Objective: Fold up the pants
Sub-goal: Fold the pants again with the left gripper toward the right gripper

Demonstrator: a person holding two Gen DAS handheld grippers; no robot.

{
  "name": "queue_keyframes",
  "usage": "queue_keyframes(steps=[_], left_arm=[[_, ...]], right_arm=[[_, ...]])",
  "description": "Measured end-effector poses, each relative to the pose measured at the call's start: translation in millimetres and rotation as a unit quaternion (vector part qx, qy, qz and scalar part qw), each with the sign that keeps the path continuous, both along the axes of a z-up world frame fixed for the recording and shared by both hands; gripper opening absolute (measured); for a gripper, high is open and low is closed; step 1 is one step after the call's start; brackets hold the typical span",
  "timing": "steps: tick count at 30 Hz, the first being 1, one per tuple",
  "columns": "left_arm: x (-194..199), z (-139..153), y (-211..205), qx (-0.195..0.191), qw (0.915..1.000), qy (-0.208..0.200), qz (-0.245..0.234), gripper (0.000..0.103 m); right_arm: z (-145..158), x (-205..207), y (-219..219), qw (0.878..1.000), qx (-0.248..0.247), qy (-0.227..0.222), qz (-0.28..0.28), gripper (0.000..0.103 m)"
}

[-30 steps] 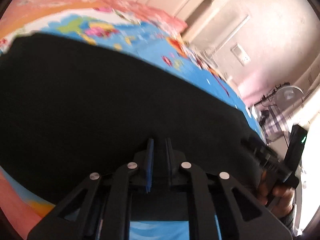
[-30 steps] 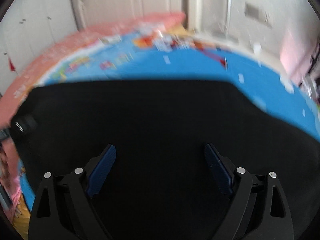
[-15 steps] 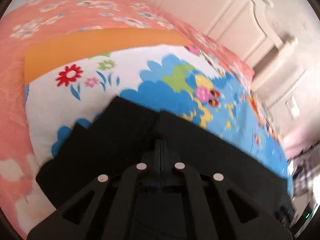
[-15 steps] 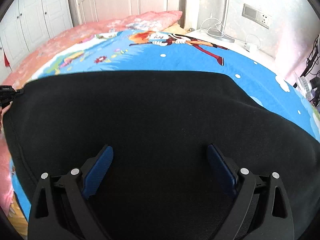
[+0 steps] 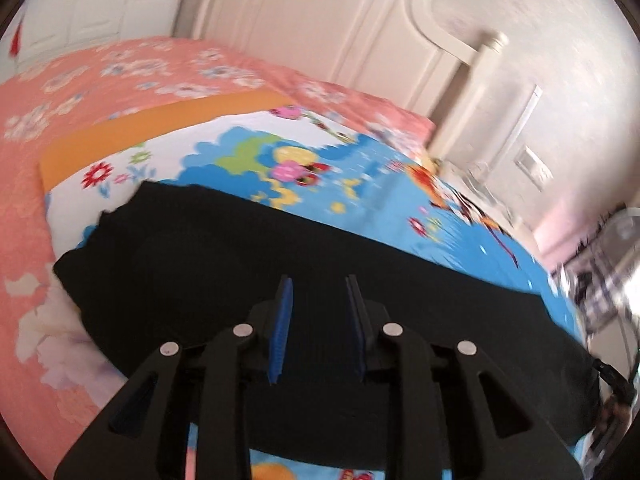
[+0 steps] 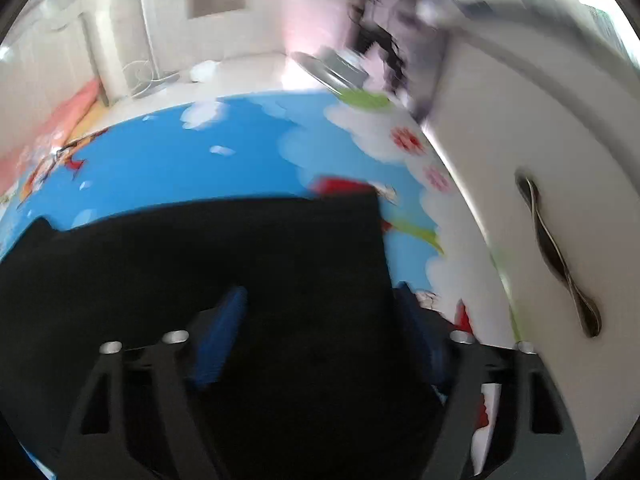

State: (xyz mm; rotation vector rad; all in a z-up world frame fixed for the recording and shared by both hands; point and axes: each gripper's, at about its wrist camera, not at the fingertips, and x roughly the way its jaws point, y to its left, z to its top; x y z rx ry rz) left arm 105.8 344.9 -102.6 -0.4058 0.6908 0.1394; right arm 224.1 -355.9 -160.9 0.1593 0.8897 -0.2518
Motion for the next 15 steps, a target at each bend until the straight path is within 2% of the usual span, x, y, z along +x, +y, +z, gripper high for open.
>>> queue_keyframes(steps=[1,2,5,9,12,13,15], left_arm=[[1.6,1.9,-6.9,0.005,0.9999,-0.003,-0.01,0.026],[3.5,4.6,-13.6,0.004,0.9998,-0.007,-0.017,0.026],[7.8,8.3,-28.4,-0.002,0.9994,-0.014,-0.031,0.026],[12.7,3.1,-44.3,0.002,0.9991,-0.004,-0.042,0.026],[14.8,-4.8,-58.0,0.026,0.9973,0.002,-0.068,0.027],[16.5,-11.0,-55.6,0.029,0.9975,0.011,-0.063,0.027],[21.8,-36.0,-31.5,0.002,0.9986,0.046,-0.024,0.026]], right_arm=[[-7.0,-2.3,-7.4,1.0,0.025,-0.004,0.01,0.08],[-10.1,-5.0,-7.0,0.999,0.024,-0.014,0.016,0.081],[-8.7,-4.4,10.1,0.999,-0.037,-0.019,0.005,0.083],[-9.6,-7.2,9.5,0.999,-0.043,-0.03,-0.004,0.085],[-8.4,-8.5,9.8,0.998,-0.051,-0.034,-0.004,0.087],[-8.0,-8.2,11.0,0.998,-0.057,-0.033,-0.007,0.088],[-7.0,-7.7,11.3,0.998,-0.061,-0.029,-0.011,0.09]])
